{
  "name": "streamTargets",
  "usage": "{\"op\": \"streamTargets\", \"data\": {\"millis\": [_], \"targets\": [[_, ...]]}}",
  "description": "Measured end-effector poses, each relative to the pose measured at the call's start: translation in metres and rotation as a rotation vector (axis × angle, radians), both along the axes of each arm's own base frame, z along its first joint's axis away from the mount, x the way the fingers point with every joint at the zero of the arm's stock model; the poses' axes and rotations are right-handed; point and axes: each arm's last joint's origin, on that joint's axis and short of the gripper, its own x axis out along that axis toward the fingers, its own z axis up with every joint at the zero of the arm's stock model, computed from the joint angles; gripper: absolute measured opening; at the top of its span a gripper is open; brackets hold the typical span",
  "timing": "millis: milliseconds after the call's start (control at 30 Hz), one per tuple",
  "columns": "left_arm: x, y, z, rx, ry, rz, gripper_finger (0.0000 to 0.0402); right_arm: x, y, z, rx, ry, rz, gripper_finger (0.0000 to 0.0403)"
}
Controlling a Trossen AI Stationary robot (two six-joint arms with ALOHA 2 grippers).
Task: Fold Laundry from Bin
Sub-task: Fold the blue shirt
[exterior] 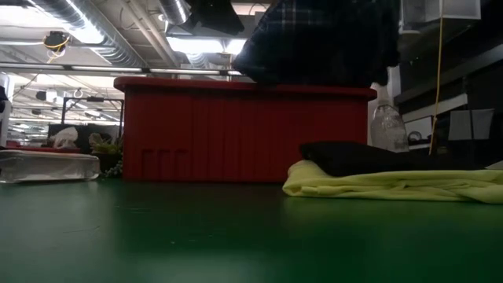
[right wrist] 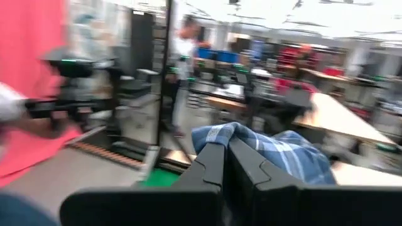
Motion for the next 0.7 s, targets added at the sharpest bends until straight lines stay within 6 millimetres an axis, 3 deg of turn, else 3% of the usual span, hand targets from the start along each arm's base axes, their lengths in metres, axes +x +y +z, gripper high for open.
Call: {"op": "streamTargets", "data": {"millis": [367, 700], "targets": [[0.0, 0.0, 0.0, 0.0, 0.0, 0.0, 0.0128, 0.028, 0.045, -0.017, 0.006, 0.156, 0.01, 0.0007], [0.0, -0.001, 0.0, -0.002, -0.002, -0.002, 0.0128, 0.058, 0.114, -0.03, -0.022, 0.219, 0.075, 0.0007]]}}
